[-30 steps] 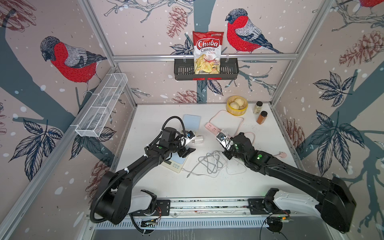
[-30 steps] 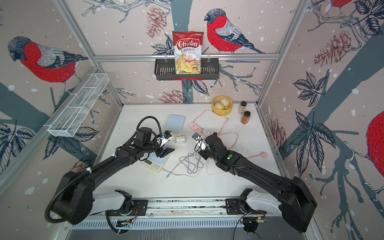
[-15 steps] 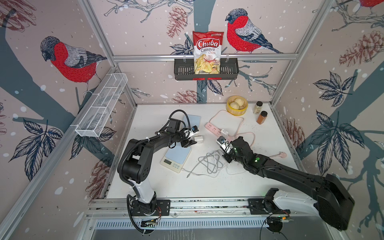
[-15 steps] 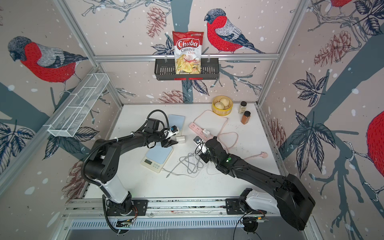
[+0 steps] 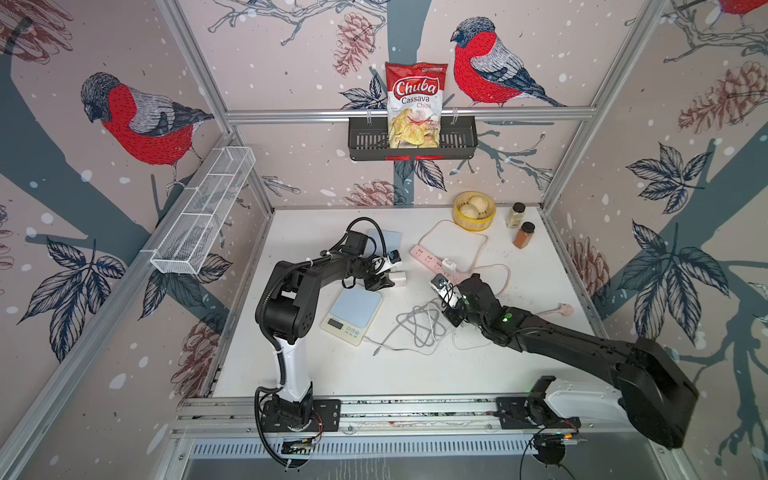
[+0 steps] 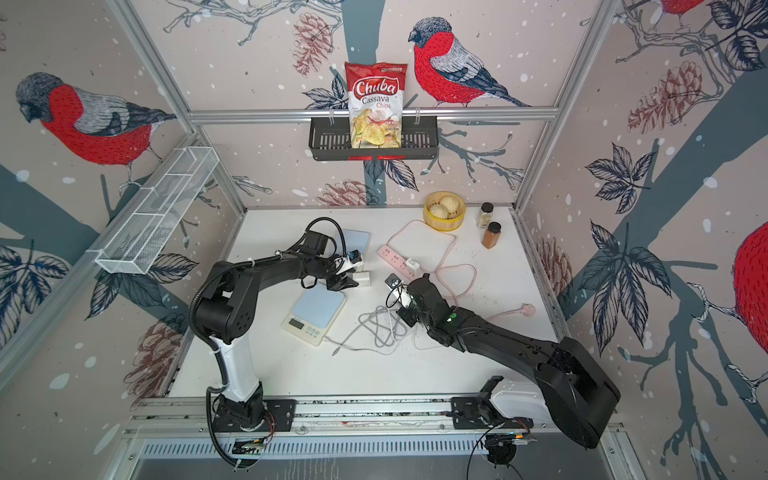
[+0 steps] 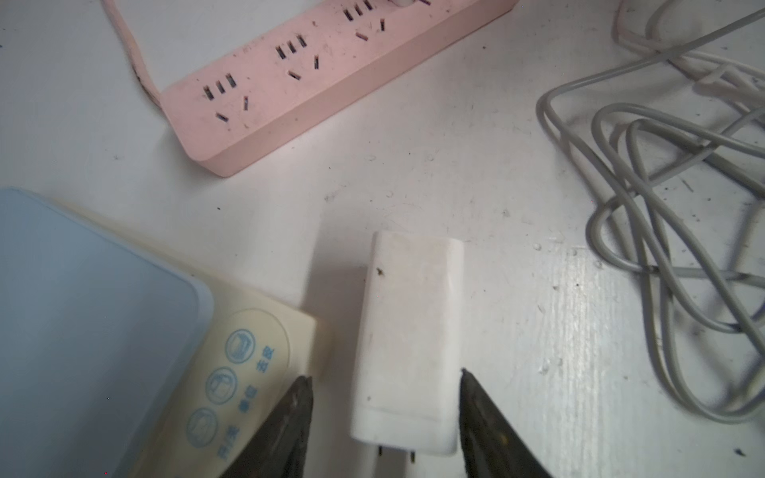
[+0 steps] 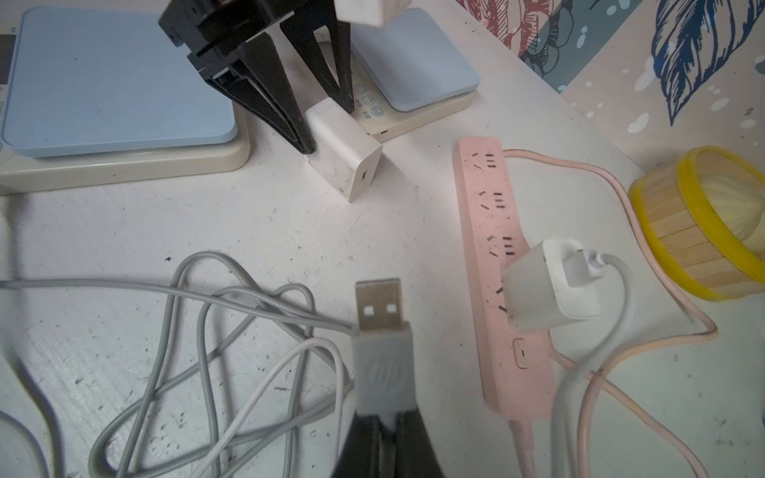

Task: Charge the electronic scale
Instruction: Pick up the plug from the center of the board.

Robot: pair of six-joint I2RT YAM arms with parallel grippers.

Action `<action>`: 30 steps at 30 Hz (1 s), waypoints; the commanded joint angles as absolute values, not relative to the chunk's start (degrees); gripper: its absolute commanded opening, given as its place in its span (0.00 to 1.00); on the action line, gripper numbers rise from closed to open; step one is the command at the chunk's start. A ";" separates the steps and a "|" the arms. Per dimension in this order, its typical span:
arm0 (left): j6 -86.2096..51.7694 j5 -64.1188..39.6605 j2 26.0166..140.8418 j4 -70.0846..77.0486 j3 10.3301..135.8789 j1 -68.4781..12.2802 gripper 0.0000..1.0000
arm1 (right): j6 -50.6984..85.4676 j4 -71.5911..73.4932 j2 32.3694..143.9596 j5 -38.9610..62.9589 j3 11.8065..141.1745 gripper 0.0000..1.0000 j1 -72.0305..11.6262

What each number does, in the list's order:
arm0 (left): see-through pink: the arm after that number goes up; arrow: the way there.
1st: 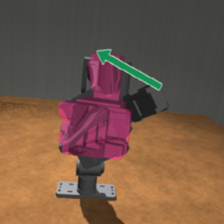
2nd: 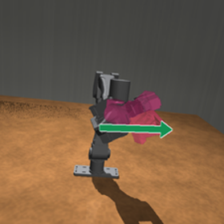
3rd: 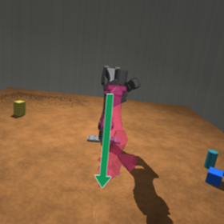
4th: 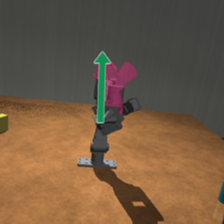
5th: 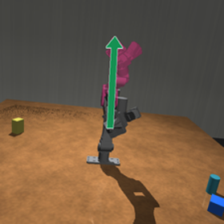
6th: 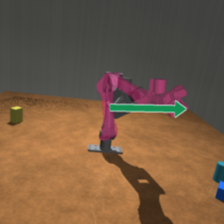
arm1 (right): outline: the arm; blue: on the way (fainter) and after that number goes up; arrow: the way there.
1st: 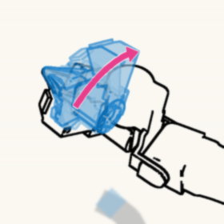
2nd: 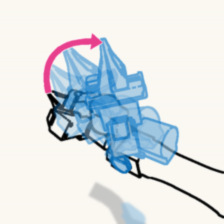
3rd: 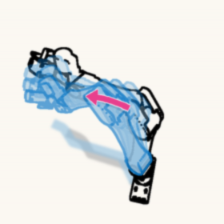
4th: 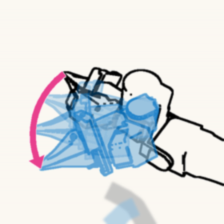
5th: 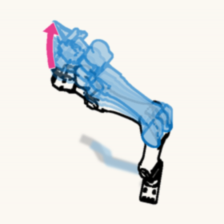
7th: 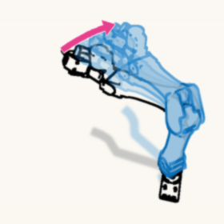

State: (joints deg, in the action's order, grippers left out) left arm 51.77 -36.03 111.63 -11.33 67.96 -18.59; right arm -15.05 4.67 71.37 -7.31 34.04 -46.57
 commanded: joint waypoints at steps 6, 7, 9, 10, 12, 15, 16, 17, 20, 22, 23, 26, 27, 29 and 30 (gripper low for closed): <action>56.53 -38.23 112.24 -14.87 69.19 -18.46 0.51 | -15.34 7.12 73.59 -7.84 35.11 0.00 -46.45; 56.89 -38.38 112.37 -15.17 69.32 -18.54 0.51 | -15.30 7.12 73.72 -7.74 35.16 0.00 -46.49; 57.26 -38.54 112.59 -15.70 69.68 -18.47 0.50 | -15.21 7.05 73.78 -7.72 35.07 0.00 -46.49; 57.45 -38.56 112.67 -15.86 69.83 -18.46 0.50 | -15.16 6.98 73.83 -7.67 35.07 0.00 -46.44; 57.52 -38.60 112.75 -16.13 70.16 -18.48 0.49 | -15.13 6.87 73.74 -7.66 35.07 0.00 -46.49; 57.96 -38.66 113.24 -17.09 71.12 -18.46 0.49 | -15.12 6.82 73.83 -7.67 34.98 0.00 -46.42; 58.09 -38.67 113.37 -17.43 71.41 -18.46 0.49 | -15.12 6.84 73.75 -7.69 34.98 0.00 -46.43; 58.18 -38.71 113.46 -17.61 71.54 -18.51 0.49 | -15.12 6.81 73.82 -7.77 34.88 0.00 -46.42; 58.75 -38.82 113.55 -18.10 71.68 -18.61 0.49 | -15.07 6.93 73.83 -7.63 34.82 0.00 -46.40; 58.93 -38.93 113.68 -18.39 71.97 -18.65 0.48 | -15.09 7.03 74.05 -7.63 34.87 0.00 -46.49; 59.02 -38.84 113.73 -18.60 72.07 -18.63 0.48 | -15.11 7.03 74.13 -7.60 34.89 0.00 -46.48; 59.46 -38.80 114.13 -19.44 72.61 -18.81 0.42 | -15.11 7.03 74.44 -7.60 34.94 0.00 -46.49; 59.58 -38.81 114.17 -19.59 72.60 -18.81 0.42 | -15.11 6.95 74.44 -7.60 34.91 0.00 -46.48; 59.68 -38.86 114.00 -19.58 72.65 -18.81 0.40 | -15.08 6.88 74.44 -7.67 34.89 0.00 -46.49; 59.72 -38.95 113.85 -19.74 72.68 -18.82 0.40 | -15.11 6.86 74.35 -7.65 34.89 0.00 -46.49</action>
State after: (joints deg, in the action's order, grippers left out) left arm 58.28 -37.45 114.02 -17.85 72.18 -18.76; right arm -15.07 5.65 74.32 -7.46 34.70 -46.48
